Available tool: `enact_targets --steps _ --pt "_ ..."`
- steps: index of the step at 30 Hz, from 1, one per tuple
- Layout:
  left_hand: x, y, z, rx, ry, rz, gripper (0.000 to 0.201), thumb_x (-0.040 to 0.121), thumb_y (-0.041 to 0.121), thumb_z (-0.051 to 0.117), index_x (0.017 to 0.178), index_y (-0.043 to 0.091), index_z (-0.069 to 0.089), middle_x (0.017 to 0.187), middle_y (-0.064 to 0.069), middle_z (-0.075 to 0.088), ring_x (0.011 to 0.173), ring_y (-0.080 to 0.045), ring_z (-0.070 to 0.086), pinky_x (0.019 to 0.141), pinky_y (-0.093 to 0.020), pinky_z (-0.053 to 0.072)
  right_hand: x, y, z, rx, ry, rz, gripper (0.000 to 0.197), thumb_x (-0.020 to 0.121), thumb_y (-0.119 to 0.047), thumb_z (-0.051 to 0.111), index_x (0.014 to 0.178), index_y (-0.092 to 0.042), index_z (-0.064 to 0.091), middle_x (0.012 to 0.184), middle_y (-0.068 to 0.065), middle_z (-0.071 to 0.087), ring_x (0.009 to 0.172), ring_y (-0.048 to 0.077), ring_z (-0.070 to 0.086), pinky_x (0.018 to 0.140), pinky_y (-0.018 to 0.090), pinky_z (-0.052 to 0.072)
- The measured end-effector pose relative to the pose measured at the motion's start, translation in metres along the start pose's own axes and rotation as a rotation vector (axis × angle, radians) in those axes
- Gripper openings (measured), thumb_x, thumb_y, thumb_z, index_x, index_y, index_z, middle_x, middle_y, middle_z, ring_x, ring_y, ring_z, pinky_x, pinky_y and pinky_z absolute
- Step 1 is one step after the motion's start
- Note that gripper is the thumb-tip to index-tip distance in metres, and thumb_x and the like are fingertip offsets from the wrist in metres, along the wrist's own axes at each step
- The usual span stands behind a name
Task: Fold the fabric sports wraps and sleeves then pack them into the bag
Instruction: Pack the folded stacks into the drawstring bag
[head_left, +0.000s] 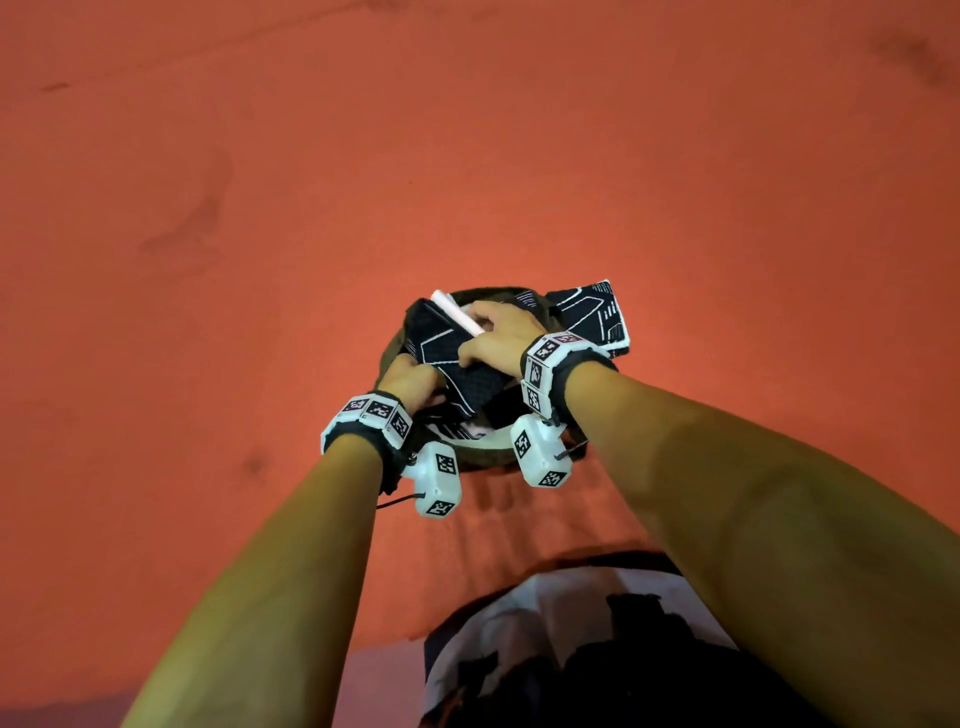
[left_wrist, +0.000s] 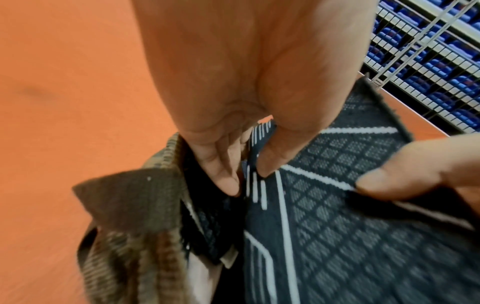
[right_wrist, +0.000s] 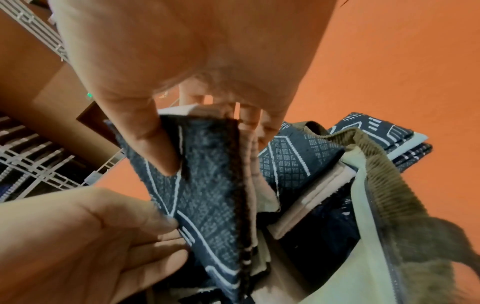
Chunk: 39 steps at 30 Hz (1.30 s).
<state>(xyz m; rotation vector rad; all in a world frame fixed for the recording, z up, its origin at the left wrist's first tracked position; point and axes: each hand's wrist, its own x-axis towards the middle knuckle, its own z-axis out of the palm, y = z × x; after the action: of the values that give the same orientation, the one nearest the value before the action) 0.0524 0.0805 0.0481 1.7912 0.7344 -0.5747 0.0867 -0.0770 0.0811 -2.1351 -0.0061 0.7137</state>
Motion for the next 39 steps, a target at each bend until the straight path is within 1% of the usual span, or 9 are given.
enact_targets --steps 5,8,12,17,19,22,26,33,39 --pt "0.011 -0.015 -0.004 0.050 0.081 -0.026 0.021 0.081 -0.009 0.053 0.088 0.011 0.056 0.086 -0.017 0.061 0.078 -0.030 0.063 0.080 -0.045 0.058 0.000 0.005 0.001 -0.195 -0.138 0.055 0.025 0.054 -0.015 0.075 0.075 -0.021 0.062 0.077 0.000 0.060 0.074 0.023 0.056 0.057 0.028 0.042" --pt "0.007 -0.012 0.000 0.157 -0.004 0.039 0.049 0.079 -0.014 0.050 0.119 0.013 0.055 0.072 -0.011 0.060 0.062 -0.024 0.058 0.064 -0.037 0.054 -0.003 0.011 -0.003 -0.359 -0.221 0.090 0.027 0.052 -0.009 0.070 0.078 -0.016 0.064 0.075 0.004 0.063 0.067 0.023 0.055 0.055 0.026 0.042" --pt "0.003 -0.006 0.002 0.285 -0.266 0.127 0.088 0.070 -0.019 0.062 0.140 0.032 0.048 0.102 -0.004 0.064 0.089 -0.019 0.063 0.068 -0.028 0.054 -0.006 0.019 -0.007 -0.473 -0.248 0.076 0.014 0.067 -0.009 0.058 0.073 -0.022 0.061 0.076 0.010 0.064 0.068 0.028 0.057 0.057 0.027 0.043" --pt "0.007 -0.010 0.009 0.529 -0.259 0.151 0.037 0.060 0.016 0.087 0.094 0.016 0.073 0.100 -0.010 0.073 0.090 -0.027 0.070 0.086 -0.043 0.059 -0.006 0.023 -0.003 -0.483 -0.097 0.039 0.028 0.080 -0.009 0.054 0.094 -0.029 0.068 0.088 0.004 0.067 0.085 0.030 0.061 0.083 0.036 0.047" --pt "0.011 -0.012 0.013 0.604 -0.195 0.195 0.048 0.056 0.035 0.090 0.095 0.012 0.074 0.126 -0.006 0.060 0.109 -0.024 0.061 0.099 -0.042 0.052 -0.006 0.024 -0.001 -0.495 -0.057 0.048 0.034 0.080 -0.006 0.052 0.096 -0.030 0.069 0.090 0.002 0.068 0.090 0.029 0.058 0.101 0.047 0.034" --pt "0.011 -0.010 0.016 0.703 -0.143 0.263 0.046 0.067 0.032 0.088 0.105 0.010 0.073 0.143 0.002 0.040 0.130 -0.020 0.041 0.112 -0.040 0.037 -0.007 0.027 -0.002 -0.399 -0.023 0.082 0.040 0.078 -0.003 0.050 0.093 -0.033 0.072 0.086 -0.002 0.068 0.089 0.027 0.060 0.092 0.041 0.040" --pt "0.005 -0.008 0.013 0.547 -0.185 0.237 0.046 0.071 0.026 0.085 0.113 0.020 0.069 0.102 0.001 0.074 0.095 -0.018 0.069 0.094 -0.036 0.055 -0.006 0.024 -0.009 -0.177 0.058 0.095 0.042 0.078 -0.004 0.054 0.091 -0.037 0.075 0.075 -0.009 0.066 0.068 0.019 0.062 0.054 0.022 0.043" --pt "0.003 -0.013 0.013 0.362 -0.082 0.214 0.028 0.072 0.027 0.086 0.096 0.019 0.075 0.086 0.002 0.077 0.083 -0.017 0.074 0.087 -0.039 0.059 -0.011 0.032 -0.009 -0.125 0.249 0.308 0.052 0.078 -0.021 0.070 0.127 -0.030 0.054 0.130 0.006 0.051 0.125 0.032 0.043 0.106 0.045 0.040" --pt "0.003 -0.019 0.018 0.292 -0.074 0.197 0.032 0.069 0.030 0.087 0.097 0.021 0.075 0.085 0.005 0.077 0.082 -0.015 0.074 0.086 -0.037 0.059 -0.028 0.055 0.001 -0.067 0.171 0.555 0.050 0.088 -0.022 0.058 0.134 -0.006 0.045 0.133 0.023 0.047 0.113 0.041 0.055 0.092 0.041 0.046"
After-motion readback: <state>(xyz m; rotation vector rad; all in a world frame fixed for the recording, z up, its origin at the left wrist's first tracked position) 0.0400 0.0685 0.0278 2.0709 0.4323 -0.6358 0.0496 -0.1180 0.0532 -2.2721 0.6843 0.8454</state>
